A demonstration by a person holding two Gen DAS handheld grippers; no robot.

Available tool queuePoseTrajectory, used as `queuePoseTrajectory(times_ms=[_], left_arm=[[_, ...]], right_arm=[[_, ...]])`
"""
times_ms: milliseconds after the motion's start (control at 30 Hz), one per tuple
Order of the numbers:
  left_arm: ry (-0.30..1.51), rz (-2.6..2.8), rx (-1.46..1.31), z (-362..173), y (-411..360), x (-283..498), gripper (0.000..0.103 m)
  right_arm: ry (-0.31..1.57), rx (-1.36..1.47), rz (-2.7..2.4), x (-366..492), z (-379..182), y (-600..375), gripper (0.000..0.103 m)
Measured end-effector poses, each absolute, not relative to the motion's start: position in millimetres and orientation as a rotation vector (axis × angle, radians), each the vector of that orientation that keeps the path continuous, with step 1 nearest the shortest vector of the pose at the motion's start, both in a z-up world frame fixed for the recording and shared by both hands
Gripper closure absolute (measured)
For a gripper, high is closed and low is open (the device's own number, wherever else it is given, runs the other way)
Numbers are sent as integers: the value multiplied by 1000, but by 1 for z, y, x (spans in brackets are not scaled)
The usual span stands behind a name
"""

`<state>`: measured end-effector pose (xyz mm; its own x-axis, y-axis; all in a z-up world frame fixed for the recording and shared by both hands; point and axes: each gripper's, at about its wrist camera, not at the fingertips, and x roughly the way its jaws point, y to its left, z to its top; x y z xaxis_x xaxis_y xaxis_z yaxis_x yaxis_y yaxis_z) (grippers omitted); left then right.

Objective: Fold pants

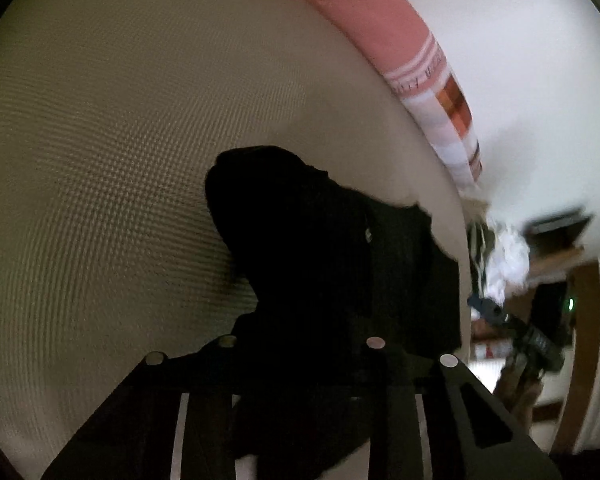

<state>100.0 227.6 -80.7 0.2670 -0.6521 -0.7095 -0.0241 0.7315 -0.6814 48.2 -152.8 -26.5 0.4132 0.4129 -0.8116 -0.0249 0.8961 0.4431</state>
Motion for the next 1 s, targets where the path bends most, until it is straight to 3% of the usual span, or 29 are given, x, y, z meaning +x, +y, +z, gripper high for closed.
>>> queuePoseTrajectory(times_ms=[233,500,767,1000], left_arm=[[1178,-434,-677,-14,176,81,86],[1155,-487,-567,29,51,82,88],[1213,-559,-450,7,-63,93,88],[1221,-543,-298,-33,-111,86,87]], right_arm=[[1023,486,235,25,-15,-208,57],[942,579,164,-7,-17,-274,57],[890,655,70,-38,-22,-329,57],[887,696,24,-50,-31,-354,57]])
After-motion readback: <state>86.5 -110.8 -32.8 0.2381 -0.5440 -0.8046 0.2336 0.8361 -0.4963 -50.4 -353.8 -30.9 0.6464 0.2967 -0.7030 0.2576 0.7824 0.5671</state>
